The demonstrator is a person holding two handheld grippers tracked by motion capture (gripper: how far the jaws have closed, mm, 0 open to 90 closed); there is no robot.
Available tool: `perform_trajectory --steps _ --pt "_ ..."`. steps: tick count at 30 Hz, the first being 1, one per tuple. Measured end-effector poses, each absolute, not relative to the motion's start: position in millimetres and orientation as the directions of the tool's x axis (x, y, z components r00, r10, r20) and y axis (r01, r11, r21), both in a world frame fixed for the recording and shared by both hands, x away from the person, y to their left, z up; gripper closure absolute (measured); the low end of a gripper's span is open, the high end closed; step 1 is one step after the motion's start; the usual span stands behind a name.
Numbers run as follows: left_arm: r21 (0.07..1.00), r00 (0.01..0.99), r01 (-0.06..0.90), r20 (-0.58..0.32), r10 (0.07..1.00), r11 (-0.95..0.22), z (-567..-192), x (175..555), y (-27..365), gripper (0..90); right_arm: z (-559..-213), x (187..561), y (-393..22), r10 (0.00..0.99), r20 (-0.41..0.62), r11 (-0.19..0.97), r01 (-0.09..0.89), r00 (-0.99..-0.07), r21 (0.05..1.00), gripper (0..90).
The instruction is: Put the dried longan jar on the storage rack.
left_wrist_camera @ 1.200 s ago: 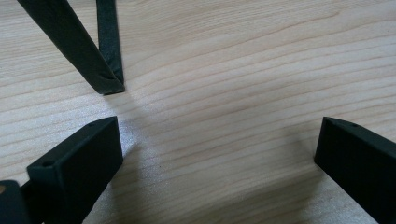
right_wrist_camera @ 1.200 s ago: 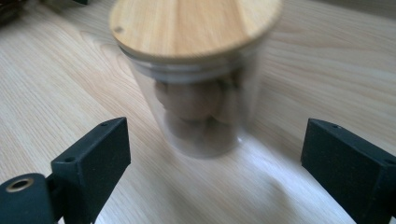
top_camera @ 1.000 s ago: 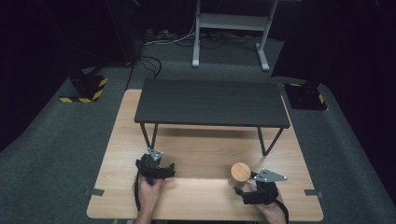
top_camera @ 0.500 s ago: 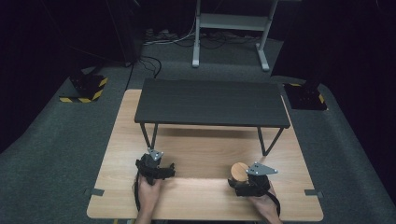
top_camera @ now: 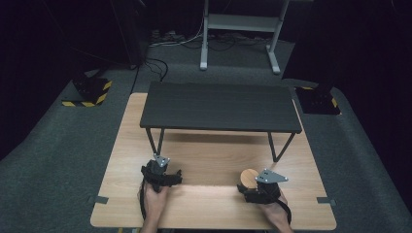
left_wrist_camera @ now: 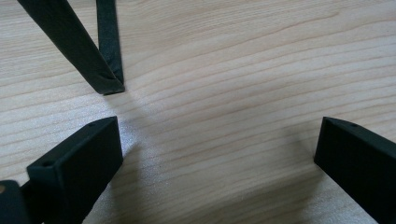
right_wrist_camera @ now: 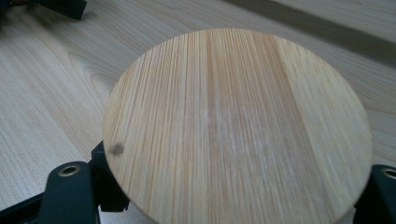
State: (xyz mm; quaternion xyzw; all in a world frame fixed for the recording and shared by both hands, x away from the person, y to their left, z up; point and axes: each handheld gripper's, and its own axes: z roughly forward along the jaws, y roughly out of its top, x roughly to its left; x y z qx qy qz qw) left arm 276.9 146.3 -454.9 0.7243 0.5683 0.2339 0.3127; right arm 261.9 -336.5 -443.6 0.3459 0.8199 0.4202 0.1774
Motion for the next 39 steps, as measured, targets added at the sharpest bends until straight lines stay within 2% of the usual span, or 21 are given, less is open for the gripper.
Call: perform_trajectory --steps 12,23,27,35,39 --pt "0.719 0.244 0.677 -0.017 0.97 -0.158 -455 277 146 1.0 -430 261 -343 0.711 -0.01 0.401 0.395 -0.703 0.827 24.6" --pt "0.719 0.244 0.677 -0.016 0.97 -0.159 -455 277 146 1.0 -381 273 -357 0.696 -0.015 0.36 0.331 -0.717 0.872 24.6" --pt "0.719 0.244 0.677 -0.016 0.97 -0.158 -455 277 146 1.0 -352 280 -360 0.666 -0.045 0.362 0.27 -0.744 0.892 24.7" --pt "0.719 0.245 0.677 -0.016 0.969 -0.16 -455 277 146 1.0 -306 297 -362 0.636 -0.067 0.348 0.209 -0.769 0.914 24.7" --pt "0.718 0.245 0.677 -0.016 0.969 -0.159 -455 277 146 1.0 -294 304 -362 0.639 -0.074 0.346 0.199 -0.766 0.917 24.7"
